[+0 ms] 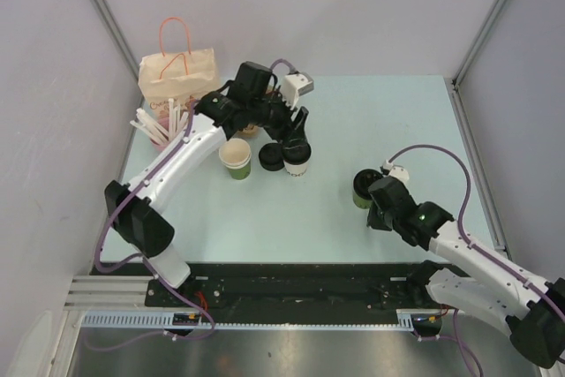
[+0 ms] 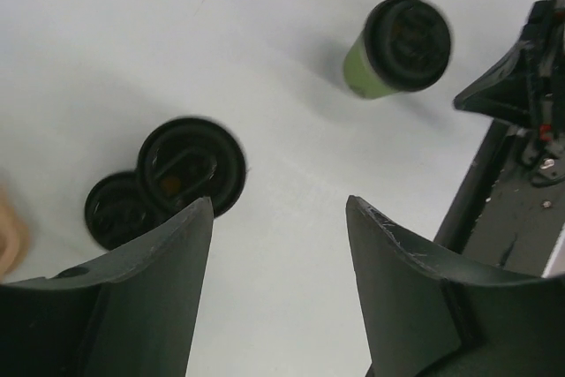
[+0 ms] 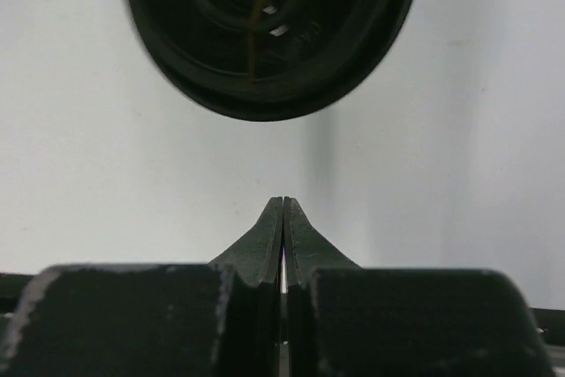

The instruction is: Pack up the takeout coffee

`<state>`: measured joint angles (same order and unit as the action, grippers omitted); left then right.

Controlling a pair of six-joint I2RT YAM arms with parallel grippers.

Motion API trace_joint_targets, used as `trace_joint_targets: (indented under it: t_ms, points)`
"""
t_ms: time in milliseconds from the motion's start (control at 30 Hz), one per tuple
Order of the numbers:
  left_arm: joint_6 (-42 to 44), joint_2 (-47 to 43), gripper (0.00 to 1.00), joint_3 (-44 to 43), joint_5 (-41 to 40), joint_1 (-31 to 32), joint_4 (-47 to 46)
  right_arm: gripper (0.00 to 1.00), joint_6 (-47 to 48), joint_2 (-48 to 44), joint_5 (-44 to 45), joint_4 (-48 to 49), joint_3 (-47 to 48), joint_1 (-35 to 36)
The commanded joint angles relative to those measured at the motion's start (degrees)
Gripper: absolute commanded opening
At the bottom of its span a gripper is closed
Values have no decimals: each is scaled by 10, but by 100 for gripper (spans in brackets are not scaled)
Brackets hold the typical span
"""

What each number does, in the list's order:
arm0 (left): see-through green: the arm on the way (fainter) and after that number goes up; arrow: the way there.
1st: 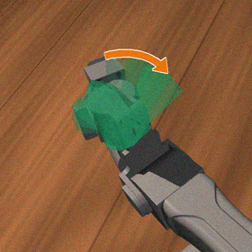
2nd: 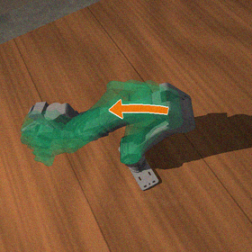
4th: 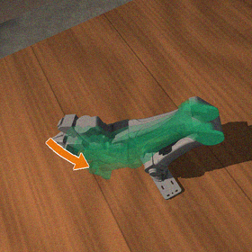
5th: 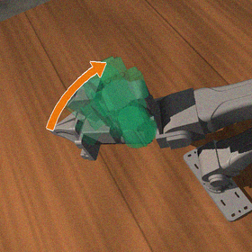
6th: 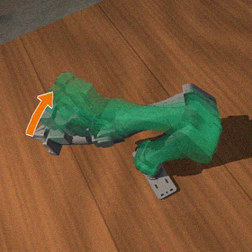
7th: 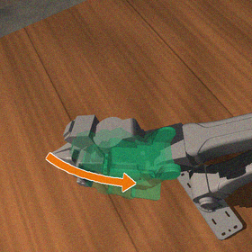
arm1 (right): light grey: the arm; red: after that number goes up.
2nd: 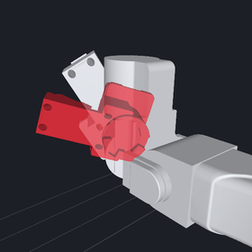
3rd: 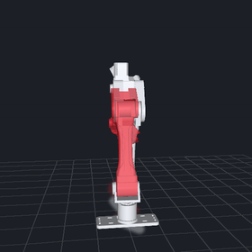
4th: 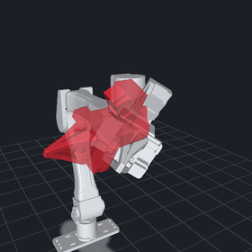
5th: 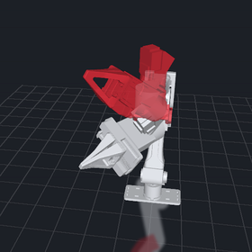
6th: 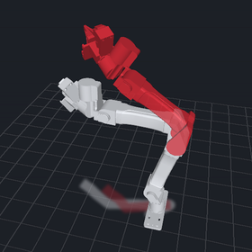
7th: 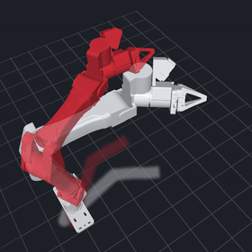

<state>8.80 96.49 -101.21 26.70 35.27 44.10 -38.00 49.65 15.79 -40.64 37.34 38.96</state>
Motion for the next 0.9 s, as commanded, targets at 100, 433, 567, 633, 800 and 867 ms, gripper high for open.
trace_joint_targets:
  t_ms: [100, 433, 567, 633, 800, 867]
  points:
    - [61, -75, 68, 63, -27, -63, 19, 0, -17, 18, 87, 158, -77, 6]
    - [78, -105, 69, 85, -57, -105, 20, 0, 5, 87, 105, 282, -101, -23]
    - [76, -98, 69, 87, -51, -112, 20, 0, 19, 116, 79, 319, -103, -47]
    - [76, -96, 69, 88, -48, -111, 20, 0, 33, 122, 72, 335, -102, -54]
    - [76, -86, 68, 92, -43, -111, 20, 0, 50, 118, 71, 334, -103, -68]
    - [76, -84, 69, 90, -42, -111, 20, 0, 53, 116, 71, 328, -105, -65]
